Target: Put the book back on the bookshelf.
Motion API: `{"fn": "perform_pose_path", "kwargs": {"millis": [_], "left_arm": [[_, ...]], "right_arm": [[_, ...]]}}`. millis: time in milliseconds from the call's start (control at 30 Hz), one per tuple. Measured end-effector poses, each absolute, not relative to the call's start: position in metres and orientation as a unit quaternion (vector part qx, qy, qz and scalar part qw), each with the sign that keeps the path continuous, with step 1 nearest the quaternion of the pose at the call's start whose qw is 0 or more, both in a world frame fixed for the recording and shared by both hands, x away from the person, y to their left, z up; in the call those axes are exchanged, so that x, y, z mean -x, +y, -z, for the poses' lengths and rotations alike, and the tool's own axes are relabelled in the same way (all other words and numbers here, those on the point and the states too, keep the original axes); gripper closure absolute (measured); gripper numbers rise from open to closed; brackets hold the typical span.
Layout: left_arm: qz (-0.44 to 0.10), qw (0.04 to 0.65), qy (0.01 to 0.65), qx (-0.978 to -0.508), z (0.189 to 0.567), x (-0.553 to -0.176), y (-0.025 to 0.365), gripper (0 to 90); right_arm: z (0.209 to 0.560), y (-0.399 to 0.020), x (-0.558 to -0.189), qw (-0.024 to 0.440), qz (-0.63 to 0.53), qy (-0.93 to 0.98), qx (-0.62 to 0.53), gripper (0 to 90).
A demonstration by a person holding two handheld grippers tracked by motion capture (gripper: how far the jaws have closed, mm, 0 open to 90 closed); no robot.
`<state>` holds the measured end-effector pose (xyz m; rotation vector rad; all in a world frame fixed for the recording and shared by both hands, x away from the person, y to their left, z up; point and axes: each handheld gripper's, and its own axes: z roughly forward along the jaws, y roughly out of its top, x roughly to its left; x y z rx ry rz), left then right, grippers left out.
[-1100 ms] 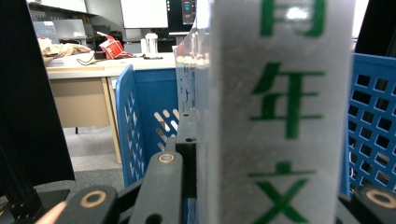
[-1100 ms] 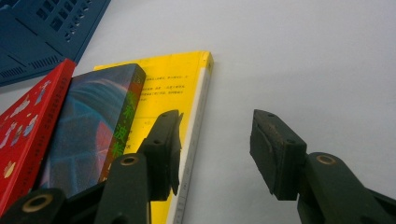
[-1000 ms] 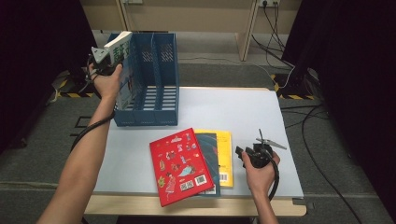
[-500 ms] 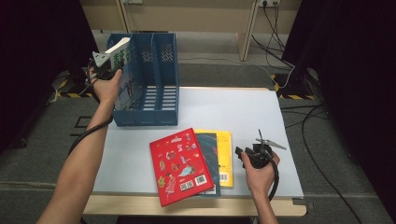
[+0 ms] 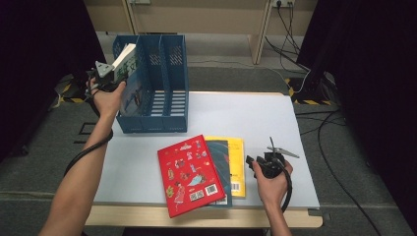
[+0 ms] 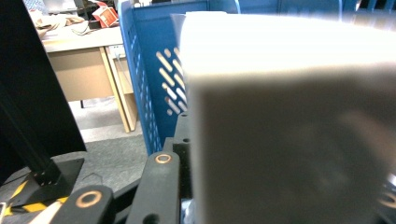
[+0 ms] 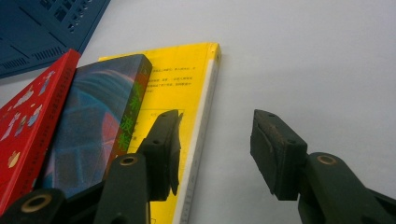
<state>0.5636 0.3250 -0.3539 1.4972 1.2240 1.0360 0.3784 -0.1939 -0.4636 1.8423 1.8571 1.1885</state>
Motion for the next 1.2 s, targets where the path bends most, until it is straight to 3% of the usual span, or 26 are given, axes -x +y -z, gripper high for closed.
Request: {"fn": "perform_pose_path", "kwargs": {"millis": [433,733,1200], "left_arm": [[-0.424,0.464,0.501,-0.595,0.357,-0.546,0.331,70.4],[-0.378,0.477,0.529,-0.591,0.355,-0.533,0.333,59.1],[-0.374,0.466,0.536,-0.597,0.352,-0.543,0.331,61.5]], "right_arm": [[0.464,-0.193,-0.377,0.133,-0.408,0.641,-0.636,52.4],[0.461,-0.193,-0.375,0.131,-0.412,0.636,-0.639,51.9],[0.461,-0.192,-0.375,0.133,-0.409,0.64,-0.637,51.6]]}}
